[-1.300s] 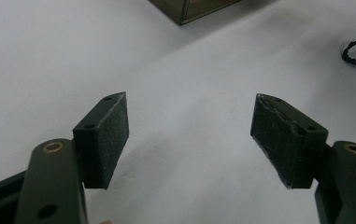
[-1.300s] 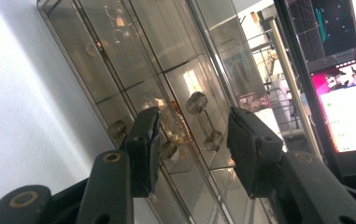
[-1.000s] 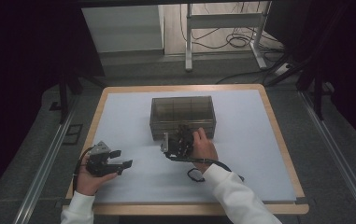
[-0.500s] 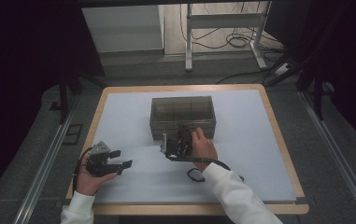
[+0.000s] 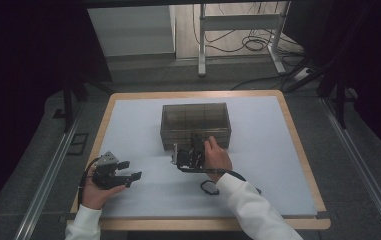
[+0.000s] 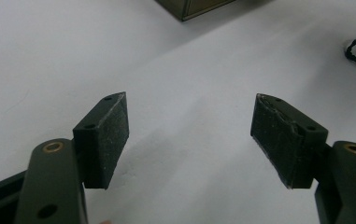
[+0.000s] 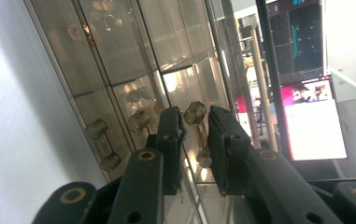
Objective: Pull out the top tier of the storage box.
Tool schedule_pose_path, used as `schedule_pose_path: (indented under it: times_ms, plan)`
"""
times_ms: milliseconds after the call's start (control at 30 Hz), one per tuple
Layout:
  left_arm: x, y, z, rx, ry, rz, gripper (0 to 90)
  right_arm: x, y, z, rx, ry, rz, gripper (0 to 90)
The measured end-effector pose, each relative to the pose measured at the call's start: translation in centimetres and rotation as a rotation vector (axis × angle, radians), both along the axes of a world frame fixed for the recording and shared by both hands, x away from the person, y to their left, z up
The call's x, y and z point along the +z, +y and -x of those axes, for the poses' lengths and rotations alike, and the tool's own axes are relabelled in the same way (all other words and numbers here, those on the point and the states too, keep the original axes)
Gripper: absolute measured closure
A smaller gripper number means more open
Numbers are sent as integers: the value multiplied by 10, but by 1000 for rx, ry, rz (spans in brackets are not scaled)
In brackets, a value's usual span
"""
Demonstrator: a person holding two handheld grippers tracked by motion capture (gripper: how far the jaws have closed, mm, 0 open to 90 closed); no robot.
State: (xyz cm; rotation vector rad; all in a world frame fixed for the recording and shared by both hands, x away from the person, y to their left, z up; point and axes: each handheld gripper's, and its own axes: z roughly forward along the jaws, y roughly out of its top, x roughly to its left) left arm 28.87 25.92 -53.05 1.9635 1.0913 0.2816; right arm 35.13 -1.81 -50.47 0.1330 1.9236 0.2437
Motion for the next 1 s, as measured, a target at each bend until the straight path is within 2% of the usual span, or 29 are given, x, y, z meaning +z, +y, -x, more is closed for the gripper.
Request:
schedule_pose_path:
  times_ms: [200, 267, 767, 1000]
  plan:
    - [-1, 0, 0, 3, 3, 1, 280, -3, 1, 1, -4, -35, 45, 786]
    - [-1, 0, 0, 3, 3, 1, 280, -4, 2, 1, 7, -35, 41, 791]
    - [-1, 0, 0, 3, 3, 1, 280, -6, 4, 3, -16, -60, 68, 803]
    - [-1, 0, 0, 1, 1, 0, 280, -8, 4, 4, -4, -73, 70, 806]
